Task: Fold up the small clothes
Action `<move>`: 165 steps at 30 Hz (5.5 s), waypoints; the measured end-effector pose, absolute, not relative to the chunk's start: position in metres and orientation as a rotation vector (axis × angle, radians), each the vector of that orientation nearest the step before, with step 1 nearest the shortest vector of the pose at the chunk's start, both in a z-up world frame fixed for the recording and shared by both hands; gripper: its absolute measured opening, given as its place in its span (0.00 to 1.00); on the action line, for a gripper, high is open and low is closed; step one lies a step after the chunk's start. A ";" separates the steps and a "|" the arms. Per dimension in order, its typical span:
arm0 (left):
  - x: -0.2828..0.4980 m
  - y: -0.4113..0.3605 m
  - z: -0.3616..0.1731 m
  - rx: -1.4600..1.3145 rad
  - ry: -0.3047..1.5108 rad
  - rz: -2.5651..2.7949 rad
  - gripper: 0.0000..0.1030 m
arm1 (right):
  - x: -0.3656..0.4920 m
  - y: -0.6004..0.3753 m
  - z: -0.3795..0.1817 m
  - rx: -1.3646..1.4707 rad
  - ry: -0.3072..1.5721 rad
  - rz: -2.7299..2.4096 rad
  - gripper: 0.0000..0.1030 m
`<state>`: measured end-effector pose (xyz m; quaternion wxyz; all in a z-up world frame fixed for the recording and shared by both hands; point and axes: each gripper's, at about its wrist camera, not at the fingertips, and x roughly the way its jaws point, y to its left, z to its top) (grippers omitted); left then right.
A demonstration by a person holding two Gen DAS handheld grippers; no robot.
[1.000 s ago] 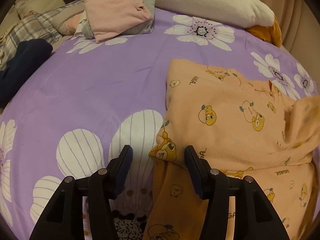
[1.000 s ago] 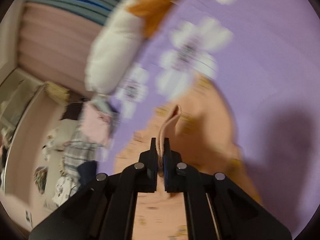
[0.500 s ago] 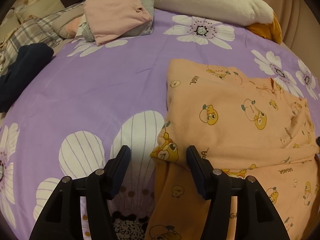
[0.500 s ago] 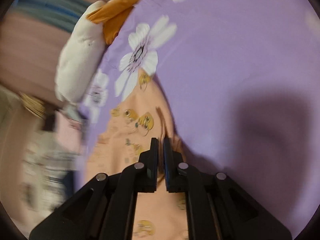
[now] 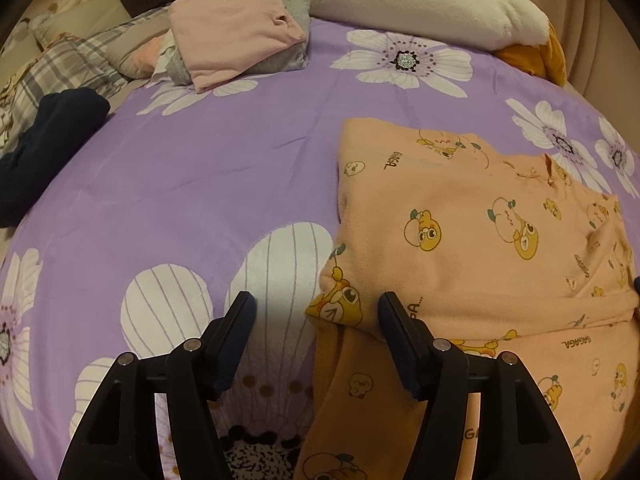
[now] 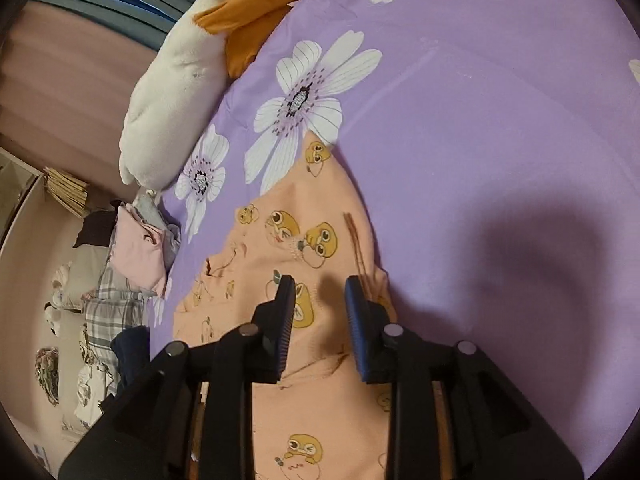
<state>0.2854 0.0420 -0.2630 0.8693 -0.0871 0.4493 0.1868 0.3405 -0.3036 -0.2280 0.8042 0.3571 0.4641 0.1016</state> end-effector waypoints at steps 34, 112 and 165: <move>0.287 0.016 -0.260 -0.125 0.948 0.265 0.52 | 0.356 -0.222 -0.219 0.467 1.166 0.316 0.09; 0.086 0.008 -0.244 -0.617 0.918 -0.085 0.07 | 0.135 -0.304 -0.232 0.553 1.083 0.435 0.07; 0.333 0.133 -0.276 -0.856 0.795 0.051 0.06 | 0.406 -0.310 -0.258 0.751 1.046 0.297 0.04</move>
